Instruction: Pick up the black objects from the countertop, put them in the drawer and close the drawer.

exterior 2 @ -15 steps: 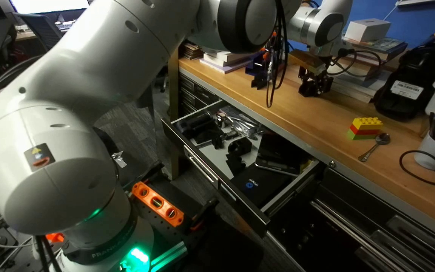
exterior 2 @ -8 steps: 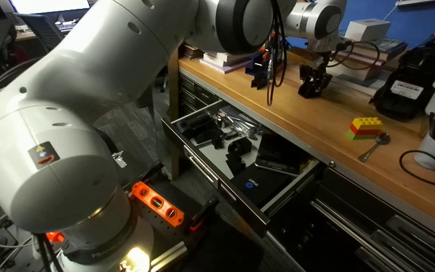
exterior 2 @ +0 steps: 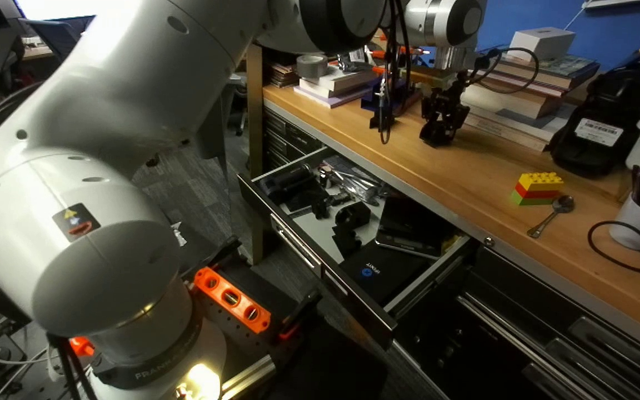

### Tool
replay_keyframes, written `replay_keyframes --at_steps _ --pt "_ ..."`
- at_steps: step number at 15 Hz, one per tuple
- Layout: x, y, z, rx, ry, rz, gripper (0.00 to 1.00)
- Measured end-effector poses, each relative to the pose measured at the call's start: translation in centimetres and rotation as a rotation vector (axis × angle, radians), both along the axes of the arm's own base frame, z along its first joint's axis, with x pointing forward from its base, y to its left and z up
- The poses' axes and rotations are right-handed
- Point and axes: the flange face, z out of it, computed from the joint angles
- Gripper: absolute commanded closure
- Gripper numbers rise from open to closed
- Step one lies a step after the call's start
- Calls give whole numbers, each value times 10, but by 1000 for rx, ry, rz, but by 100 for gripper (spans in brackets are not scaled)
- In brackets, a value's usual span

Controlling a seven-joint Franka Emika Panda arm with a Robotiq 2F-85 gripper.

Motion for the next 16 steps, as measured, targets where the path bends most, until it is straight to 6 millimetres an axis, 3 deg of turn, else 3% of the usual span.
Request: replay_keyframes --at_steps 7,16 --pt "-42 35 12 35 25 28 74" --pt "-129 36 -3 69 28 -31 74"
